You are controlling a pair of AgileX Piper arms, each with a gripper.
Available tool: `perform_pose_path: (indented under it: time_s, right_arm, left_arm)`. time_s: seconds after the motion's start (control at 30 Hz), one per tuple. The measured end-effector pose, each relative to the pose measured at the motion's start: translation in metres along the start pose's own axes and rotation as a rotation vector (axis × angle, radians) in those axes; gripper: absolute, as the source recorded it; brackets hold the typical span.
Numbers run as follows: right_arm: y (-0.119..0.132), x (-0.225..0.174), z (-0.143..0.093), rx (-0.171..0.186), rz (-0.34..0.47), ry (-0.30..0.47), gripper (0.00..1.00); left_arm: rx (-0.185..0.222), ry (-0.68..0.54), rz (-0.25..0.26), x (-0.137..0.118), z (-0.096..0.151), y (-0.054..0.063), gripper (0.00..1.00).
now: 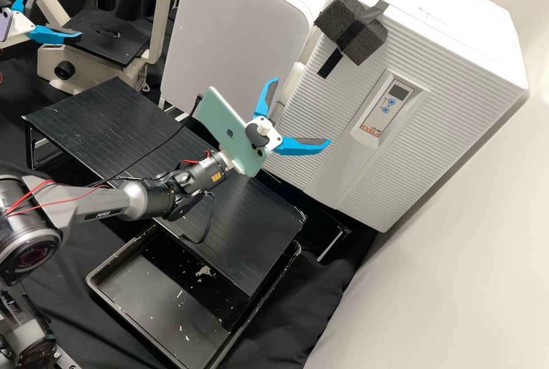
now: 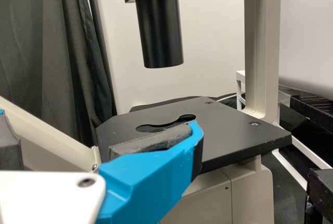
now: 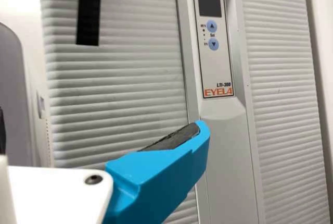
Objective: Open the incubator door
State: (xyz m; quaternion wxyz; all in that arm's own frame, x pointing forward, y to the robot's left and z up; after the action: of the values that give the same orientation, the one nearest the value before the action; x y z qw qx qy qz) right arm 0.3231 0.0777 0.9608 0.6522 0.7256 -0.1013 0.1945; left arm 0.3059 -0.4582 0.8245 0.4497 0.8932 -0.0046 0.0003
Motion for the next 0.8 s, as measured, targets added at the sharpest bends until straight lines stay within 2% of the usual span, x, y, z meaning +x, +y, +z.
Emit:
perform_pose_path:
  time_s: [0.17,0.33,0.37,0.43,0.6,0.8]
  right_arm:
    - [-0.002,0.011,-0.001,-0.012,-0.006,-0.036,1.0]
    - [-0.004,0.017,-0.004,-0.021,-0.005,-0.025,1.0]
    - [-0.004,0.017,-0.004,-0.027,-0.008,-0.026,0.0]
    - [-0.004,0.018,-0.004,-0.037,-0.005,-0.029,0.0]
    - [-0.005,0.018,0.0,-0.007,0.002,-0.061,0.0]
    - [-0.006,0.018,0.001,-0.006,0.0,-0.065,0.0]
  left_arm:
    - [0.0,0.0,0.0,0.0,0.0,0.0,1.0]
    - [0.0,0.0,0.0,0.0,0.0,0.0,1.0]
    - [0.0,0.0,0.0,0.0,0.0,0.0,1.0]
    - [0.0,0.0,0.0,0.0,0.0,0.0,1.0]
    - [0.0,0.0,0.0,0.0,0.0,0.0,1.0]
    - [0.0,0.0,0.0,0.0,0.0,0.0,1.0]
